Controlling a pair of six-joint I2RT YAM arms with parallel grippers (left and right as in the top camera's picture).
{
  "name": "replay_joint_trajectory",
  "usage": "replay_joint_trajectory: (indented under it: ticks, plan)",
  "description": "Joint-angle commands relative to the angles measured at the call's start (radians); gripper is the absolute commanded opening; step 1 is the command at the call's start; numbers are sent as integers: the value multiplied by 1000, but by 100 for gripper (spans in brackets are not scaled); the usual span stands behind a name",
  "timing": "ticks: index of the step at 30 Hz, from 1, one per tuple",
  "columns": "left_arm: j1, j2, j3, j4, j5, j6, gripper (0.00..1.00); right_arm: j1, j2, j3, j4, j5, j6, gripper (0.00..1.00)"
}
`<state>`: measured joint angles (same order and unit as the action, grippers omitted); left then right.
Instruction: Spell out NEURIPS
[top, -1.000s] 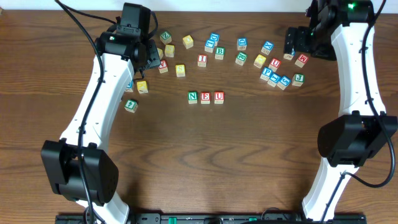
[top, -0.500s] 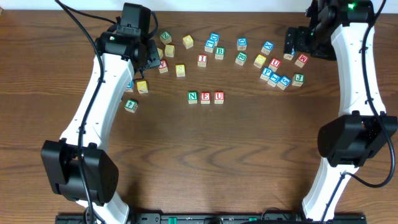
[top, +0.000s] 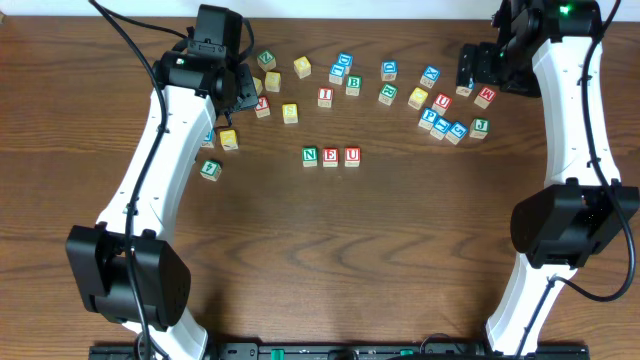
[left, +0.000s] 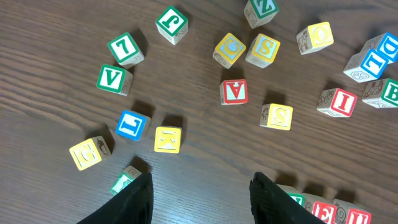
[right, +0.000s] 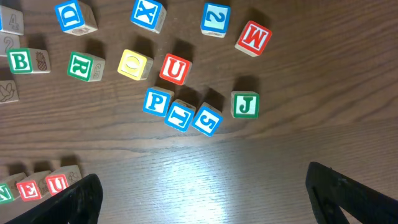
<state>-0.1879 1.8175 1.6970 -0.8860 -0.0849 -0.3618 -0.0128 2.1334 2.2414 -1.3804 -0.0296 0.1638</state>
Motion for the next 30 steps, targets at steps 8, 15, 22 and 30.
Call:
replay_joint_trajectory:
  ticks: [8, 15, 22, 30]
  plan:
    - [0, -21, 15, 8, -13, 14, 50, -5, 1, -7, -3, -3, 0, 99]
    - [0, -21, 15, 8, -13, 13, 49, -5, 1, -7, -3, -3, 0, 99]
    - [0, -21, 15, 4, -13, 14, 50, -5, 1, -7, -3, -3, 0, 99]
    - [0, -21, 15, -23, -25, 14, 49, -5, 1, -7, -3, -3, 0, 99]
